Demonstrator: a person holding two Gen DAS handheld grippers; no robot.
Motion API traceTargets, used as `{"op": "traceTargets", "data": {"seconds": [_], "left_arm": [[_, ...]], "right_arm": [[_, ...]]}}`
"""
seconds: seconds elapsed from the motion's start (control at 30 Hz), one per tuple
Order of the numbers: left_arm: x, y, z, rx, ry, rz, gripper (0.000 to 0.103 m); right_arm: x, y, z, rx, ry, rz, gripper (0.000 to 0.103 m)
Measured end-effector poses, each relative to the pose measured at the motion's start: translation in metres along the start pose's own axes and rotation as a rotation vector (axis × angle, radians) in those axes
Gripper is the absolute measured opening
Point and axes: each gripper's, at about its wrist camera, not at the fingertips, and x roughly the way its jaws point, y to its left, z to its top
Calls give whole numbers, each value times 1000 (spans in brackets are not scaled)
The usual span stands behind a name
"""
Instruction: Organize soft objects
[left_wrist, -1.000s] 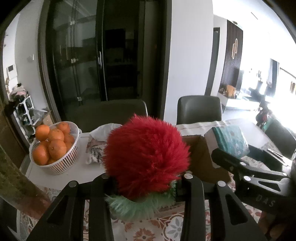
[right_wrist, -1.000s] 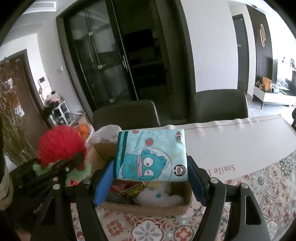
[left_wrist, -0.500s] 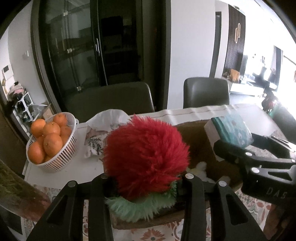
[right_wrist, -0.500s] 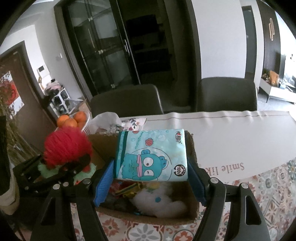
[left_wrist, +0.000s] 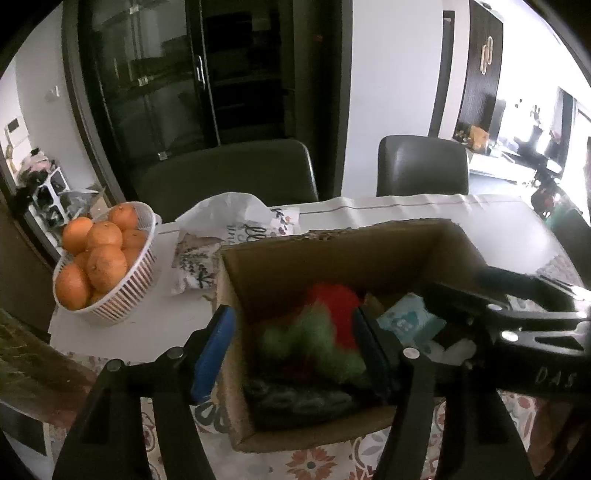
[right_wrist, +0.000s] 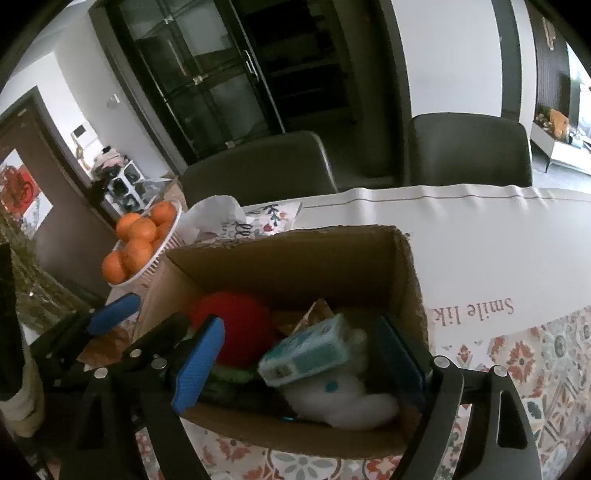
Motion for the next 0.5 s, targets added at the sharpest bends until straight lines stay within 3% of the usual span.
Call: {"op": "traceTargets", "data": {"seconds": [0.5], "left_arm": [[-43,10,-20,-69,-48,14,69]], "right_arm": [[-41,14,-16,-66,-92,-106,85]]}}
